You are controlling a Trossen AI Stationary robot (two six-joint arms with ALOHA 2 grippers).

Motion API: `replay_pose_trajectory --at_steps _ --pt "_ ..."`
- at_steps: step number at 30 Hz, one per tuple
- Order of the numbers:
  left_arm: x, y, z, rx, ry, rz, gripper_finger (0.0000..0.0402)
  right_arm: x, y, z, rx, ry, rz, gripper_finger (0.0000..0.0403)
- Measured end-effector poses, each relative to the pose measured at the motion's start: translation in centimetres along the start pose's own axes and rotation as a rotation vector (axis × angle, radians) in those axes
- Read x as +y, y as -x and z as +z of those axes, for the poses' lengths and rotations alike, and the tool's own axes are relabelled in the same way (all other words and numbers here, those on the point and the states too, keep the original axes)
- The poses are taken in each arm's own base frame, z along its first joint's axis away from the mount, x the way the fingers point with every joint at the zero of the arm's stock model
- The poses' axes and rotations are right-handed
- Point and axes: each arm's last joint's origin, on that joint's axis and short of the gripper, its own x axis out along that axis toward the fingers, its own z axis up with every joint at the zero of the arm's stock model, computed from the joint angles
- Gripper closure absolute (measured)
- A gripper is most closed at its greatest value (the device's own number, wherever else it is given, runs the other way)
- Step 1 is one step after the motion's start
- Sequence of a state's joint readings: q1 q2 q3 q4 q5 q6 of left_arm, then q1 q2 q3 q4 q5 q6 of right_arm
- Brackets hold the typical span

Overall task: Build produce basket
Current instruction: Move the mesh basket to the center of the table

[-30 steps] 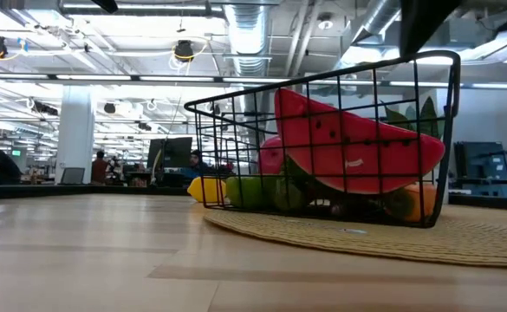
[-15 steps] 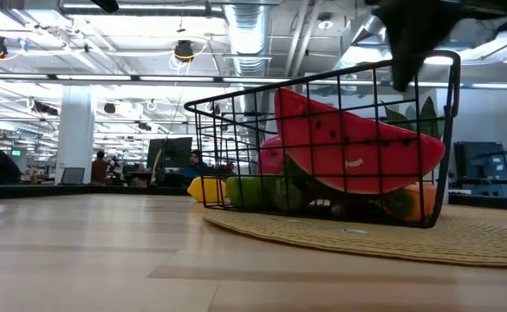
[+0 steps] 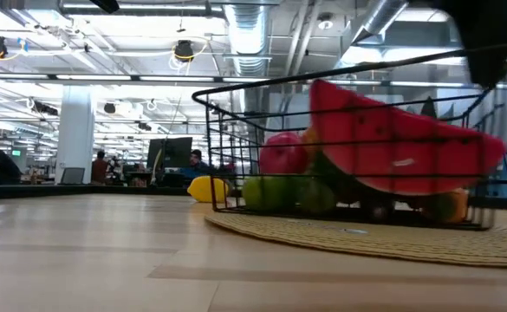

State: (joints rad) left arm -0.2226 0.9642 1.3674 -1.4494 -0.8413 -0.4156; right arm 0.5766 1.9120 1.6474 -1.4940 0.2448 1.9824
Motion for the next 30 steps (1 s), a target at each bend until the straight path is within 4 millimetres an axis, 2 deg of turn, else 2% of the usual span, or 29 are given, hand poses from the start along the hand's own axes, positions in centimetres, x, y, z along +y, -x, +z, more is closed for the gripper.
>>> replay_pose_trajectory --at_steps 4,11,18,25,30 --pt "0.0 0.0 0.0 0.0 0.004 -0.001 0.0017 -2.0 1.6 -0.2 0.027 0.007 -0.034 0.0402" --pt "0.0 0.0 0.0 0.0 0.004 -0.001 0.0017 -3.5 3.2 -1.2 0.026 -0.03 0.028 0.0402" --pt "0.0 0.0 0.0 0.0 0.004 -0.001 0.0017 -2.4 2.5 -0.2 -0.164 -0.139 0.127 0.0402" --pt "0.0 0.0 0.0 0.001 0.007 -0.002 0.0017 -1.2 2.0 2.2 -0.167 -0.067 0.113 0.0402" --pt "0.0 0.0 0.0 0.001 0.008 -0.002 0.0017 -0.4 1.2 2.6 -0.13 -0.033 0.08 0.0402"
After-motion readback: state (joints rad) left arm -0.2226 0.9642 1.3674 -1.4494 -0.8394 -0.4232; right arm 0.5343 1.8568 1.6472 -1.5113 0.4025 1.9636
